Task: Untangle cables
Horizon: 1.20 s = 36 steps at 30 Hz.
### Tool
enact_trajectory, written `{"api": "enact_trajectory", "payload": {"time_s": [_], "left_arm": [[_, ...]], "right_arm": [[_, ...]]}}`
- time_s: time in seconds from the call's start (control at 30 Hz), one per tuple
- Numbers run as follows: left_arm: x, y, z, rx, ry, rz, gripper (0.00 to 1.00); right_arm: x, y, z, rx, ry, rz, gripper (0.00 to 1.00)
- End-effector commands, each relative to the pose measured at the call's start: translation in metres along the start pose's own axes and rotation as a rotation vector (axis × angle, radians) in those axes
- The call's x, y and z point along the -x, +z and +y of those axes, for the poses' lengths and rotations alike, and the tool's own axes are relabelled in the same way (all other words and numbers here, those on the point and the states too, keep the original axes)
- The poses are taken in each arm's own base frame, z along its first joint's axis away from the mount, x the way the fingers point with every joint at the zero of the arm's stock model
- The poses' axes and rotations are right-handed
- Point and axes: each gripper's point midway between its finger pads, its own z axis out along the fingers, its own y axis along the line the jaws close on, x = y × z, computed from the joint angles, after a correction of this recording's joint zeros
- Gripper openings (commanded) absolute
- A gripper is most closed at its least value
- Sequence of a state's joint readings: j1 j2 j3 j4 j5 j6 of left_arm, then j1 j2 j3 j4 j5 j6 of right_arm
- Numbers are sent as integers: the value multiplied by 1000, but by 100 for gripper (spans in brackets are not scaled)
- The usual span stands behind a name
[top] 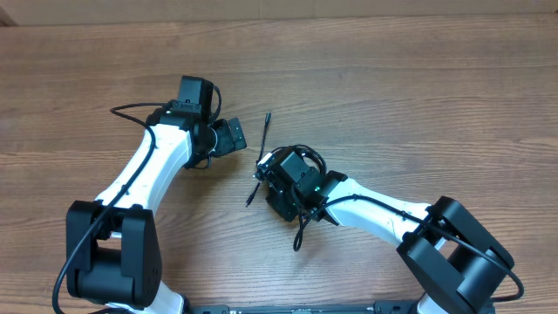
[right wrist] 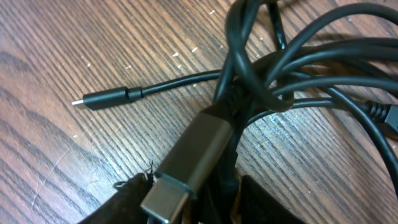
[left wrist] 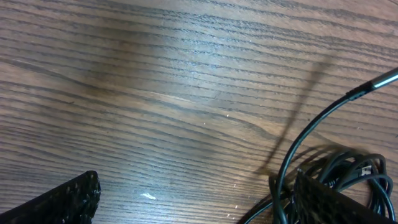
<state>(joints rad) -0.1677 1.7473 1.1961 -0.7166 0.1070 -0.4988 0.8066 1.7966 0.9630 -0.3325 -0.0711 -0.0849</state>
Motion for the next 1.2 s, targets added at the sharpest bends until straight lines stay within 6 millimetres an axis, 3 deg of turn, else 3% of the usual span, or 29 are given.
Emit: {"api": "enact_trajectory", "payload": {"time_s": [0.0, 0.17, 0.3, 0.63, 0.87, 1.17], "left_arm": [[8, -5, -1, 3, 0, -25, 100], [7, -5, 0, 6, -1, -20, 100], [6, -5, 1, 8, -2, -15, 100], [5, -5, 1, 10, 1, -12, 99], [5, -5, 1, 10, 1, -11, 99], [5, -5, 1, 7, 1, -10, 99]], "right_arm": [[10, -2, 0, -8, -9, -23, 37], [10, -2, -4, -29, -7, -23, 13], [10, -2, -9, -34, 4, -24, 4], [10, -4, -25, -47, 54, -28, 4], [17, -9, -26, 42, 97, -62, 4], [44, -44, -30, 135, 123, -184, 4]]}}
